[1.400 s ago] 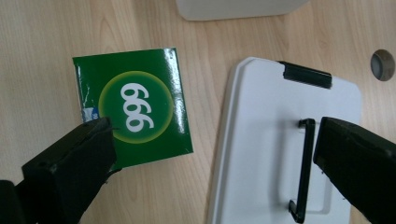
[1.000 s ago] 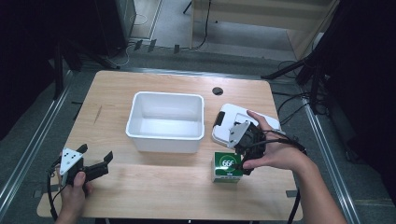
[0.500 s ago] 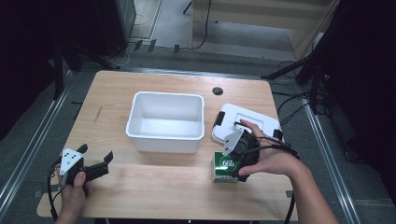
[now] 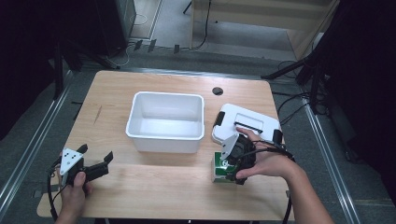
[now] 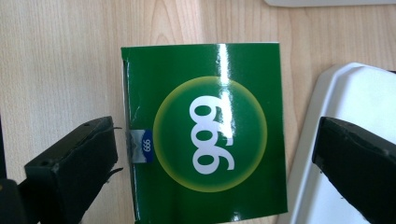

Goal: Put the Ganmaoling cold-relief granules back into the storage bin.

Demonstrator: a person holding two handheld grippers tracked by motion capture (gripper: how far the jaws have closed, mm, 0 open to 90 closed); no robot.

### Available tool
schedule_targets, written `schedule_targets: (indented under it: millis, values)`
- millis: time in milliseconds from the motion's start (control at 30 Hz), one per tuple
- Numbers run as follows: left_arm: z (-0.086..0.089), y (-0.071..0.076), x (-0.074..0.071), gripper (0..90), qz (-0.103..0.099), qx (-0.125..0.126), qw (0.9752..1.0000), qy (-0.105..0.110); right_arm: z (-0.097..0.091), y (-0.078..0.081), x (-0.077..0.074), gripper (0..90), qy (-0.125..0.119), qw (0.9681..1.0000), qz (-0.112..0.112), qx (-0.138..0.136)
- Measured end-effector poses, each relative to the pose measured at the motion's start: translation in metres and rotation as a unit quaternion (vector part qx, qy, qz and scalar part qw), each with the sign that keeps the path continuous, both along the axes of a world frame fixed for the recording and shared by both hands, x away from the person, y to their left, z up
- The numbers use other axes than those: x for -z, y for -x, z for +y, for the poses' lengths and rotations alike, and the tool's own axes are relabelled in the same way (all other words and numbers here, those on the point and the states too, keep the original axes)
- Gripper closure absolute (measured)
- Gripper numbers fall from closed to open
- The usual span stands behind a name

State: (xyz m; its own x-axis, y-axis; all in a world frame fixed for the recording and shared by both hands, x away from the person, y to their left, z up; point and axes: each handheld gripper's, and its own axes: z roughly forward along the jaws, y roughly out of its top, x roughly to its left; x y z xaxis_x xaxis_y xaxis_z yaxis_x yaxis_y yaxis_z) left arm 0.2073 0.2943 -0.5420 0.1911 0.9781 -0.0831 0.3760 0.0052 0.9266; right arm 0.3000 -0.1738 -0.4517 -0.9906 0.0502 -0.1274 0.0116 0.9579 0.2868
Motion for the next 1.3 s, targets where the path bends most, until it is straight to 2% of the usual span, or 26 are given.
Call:
schedule_targets:
  millis: [233, 867, 1100, 1200, 1300]
  values:
    - [0.0, 0.0, 0.0, 4.5, 0.0, 0.0, 1.0, 0.0, 0.001, -0.001, 0.008, 0.7, 0.01, 0.9999, 0.004, -0.005]
    - [0.0, 0.0, 0.0, 4.5, 0.001, -0.001, 1.0, 0.0, 0.001, -0.001, 0.024, 7.0, 0.024, 0.9997, -0.003, -0.008]
    - [0.0, 0.0, 0.0, 4.5, 0.001, 0.0, 1.0, 0.0, 0.001, 0.001, 0.027, 9.3, 0.031, 0.9994, -0.012, -0.012]
    - [0.0, 0.0, 0.0, 4.5, 0.0, -0.001, 1.0, 0.001, 0.002, 0.003, 0.029, 10.2, 0.035, 0.9989, -0.028, -0.017]
    - [0.0, 0.0, 0.0, 4.5, 0.001, -0.001, 1.0, 0.0, 0.002, 0.004, 0.029, 10.4, 0.037, 0.9987, -0.03, -0.018]
